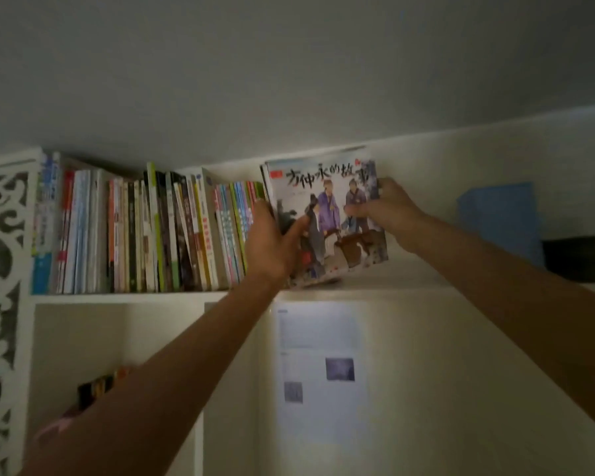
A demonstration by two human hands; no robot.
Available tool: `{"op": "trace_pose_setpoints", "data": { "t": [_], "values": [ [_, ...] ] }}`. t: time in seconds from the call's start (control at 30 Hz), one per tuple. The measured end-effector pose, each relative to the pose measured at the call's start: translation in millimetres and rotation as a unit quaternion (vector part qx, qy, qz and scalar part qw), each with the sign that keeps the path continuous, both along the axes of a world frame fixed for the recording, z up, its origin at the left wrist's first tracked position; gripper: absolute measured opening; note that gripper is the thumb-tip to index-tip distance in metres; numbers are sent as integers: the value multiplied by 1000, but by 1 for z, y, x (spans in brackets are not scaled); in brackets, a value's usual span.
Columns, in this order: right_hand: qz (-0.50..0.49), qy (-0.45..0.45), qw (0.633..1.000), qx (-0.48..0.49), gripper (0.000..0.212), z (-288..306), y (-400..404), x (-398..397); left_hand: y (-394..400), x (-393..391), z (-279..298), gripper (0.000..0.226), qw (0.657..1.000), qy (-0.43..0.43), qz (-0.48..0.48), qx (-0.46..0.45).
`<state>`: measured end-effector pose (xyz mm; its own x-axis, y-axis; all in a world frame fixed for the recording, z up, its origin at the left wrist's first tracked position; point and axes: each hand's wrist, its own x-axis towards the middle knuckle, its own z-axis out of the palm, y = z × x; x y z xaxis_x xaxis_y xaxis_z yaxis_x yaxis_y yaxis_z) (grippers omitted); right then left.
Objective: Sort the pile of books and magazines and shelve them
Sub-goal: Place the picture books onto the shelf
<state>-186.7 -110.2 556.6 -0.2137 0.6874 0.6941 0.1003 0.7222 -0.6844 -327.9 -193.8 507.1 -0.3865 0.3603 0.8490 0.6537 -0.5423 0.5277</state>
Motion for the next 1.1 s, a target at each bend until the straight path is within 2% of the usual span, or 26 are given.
{"op": "trace_pose_setpoints", "data": {
  "t": [0.07,0.1,0.17,0.23,0.33,0.43,0.47,0.53,0.57,0.63,0.67,0.77,0.87,0.97,1.1],
  "values": [
    [-83,-84,993,9,69,-2,24,-21,35,-5,3,26,998,1,66,4],
    [-73,-108,991,14,63,-7,32,-30,50,-7,3,30,996,-12,93,9],
    [11,-138,990,10,38,-21,40,-43,74,-12,2,44,992,-55,109,22],
    [80,-174,981,16,33,-37,41,-52,86,-21,2,56,991,-62,119,15],
    [127,-182,975,20,36,-42,45,-57,80,-39,5,51,995,41,74,-54],
    [198,-168,965,-30,33,-38,40,-53,55,-61,14,37,984,130,-39,-118],
    [207,-179,961,-26,40,-39,37,-54,50,-69,17,35,983,135,-62,-110],
    [186,-185,965,-5,76,-42,35,-61,46,-81,21,24,987,117,-94,-62],
    [173,-179,969,7,85,-45,37,-67,46,-83,22,20,987,101,-116,-46],
    [167,-156,973,24,87,-48,42,-76,51,-83,24,21,988,85,-127,-29],
    [169,-149,974,23,87,-47,45,-77,55,-82,25,21,990,96,-102,-24],
    [165,-139,976,3,86,-43,56,-79,67,-80,23,33,981,181,69,-11],
    [152,-156,976,0,96,-44,67,-85,72,-83,15,55,974,203,96,36],
    [152,-172,973,4,105,-42,74,-89,85,-95,6,61,930,315,190,-7],
    [129,-196,972,34,118,-40,75,-91,91,-101,7,63,915,323,235,-60]
  ]
}}
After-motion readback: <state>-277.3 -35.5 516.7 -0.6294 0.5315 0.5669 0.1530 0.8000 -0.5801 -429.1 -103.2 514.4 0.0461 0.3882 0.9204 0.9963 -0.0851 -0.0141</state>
